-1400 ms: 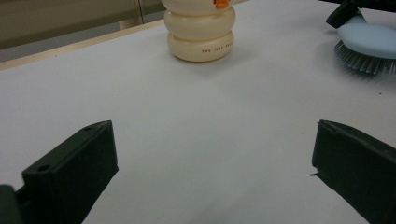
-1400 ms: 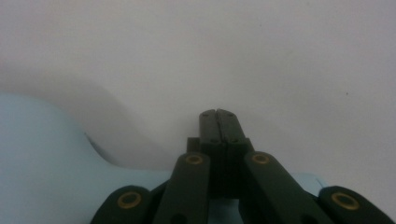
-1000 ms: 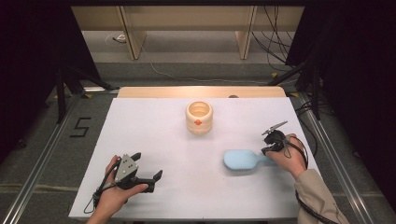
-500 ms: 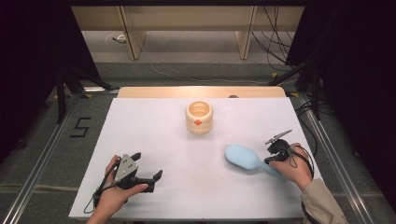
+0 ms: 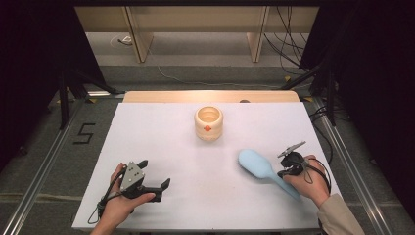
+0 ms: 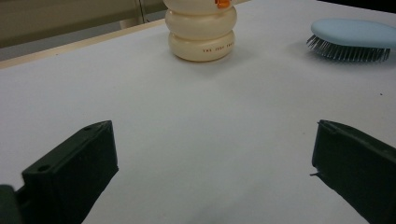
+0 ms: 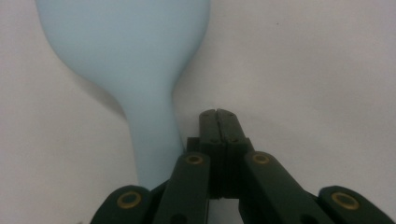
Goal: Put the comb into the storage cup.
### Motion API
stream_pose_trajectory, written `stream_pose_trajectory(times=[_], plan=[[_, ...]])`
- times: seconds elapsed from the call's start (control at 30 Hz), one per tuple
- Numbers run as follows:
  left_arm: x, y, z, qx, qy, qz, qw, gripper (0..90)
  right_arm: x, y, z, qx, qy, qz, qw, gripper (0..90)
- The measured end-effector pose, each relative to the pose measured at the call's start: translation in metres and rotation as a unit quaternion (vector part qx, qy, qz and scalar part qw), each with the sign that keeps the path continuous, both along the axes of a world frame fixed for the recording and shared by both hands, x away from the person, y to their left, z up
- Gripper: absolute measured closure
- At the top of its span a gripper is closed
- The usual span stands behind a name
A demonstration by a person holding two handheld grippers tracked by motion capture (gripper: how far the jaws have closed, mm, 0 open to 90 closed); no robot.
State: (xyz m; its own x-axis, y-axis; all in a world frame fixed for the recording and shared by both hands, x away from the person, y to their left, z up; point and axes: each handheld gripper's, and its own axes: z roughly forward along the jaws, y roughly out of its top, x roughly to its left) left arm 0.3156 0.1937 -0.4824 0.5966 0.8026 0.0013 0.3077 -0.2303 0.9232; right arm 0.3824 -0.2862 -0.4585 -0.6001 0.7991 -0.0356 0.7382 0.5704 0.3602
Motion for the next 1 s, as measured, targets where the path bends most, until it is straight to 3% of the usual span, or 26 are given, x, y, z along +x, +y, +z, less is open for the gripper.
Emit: stream_pose_trajectory(times=[0.57, 1.0], plan=[[0.0002, -0.0004, -0.0005, -0.001, 0.001, -0.001, 1.0000, 0.0, -0.0046, 0.0019, 0.0005, 0.003, 0.009, 0.004, 0.9999, 90.0], [0.0007, -0.0005, -0.0007, 0.001, 0.001, -0.001, 1.0000, 0.0, -0.0024, -0.0047, 0.0088, 0.009, -0.008, 0.000, 0.9999, 82.3]])
